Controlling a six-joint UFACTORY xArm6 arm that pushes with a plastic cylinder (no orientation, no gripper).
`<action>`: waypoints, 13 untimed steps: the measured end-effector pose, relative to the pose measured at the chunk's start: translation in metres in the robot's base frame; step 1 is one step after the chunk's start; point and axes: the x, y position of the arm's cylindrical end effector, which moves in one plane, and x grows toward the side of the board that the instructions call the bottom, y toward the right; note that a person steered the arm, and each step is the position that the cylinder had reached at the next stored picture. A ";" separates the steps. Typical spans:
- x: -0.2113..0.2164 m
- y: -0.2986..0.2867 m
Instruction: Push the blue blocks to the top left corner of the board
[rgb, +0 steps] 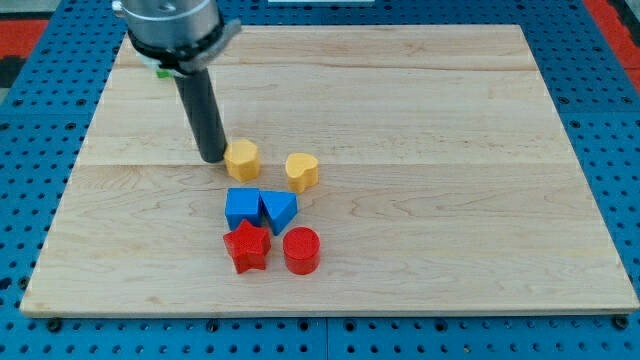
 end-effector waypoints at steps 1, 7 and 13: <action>0.001 0.001; 0.002 -0.017; 0.087 0.029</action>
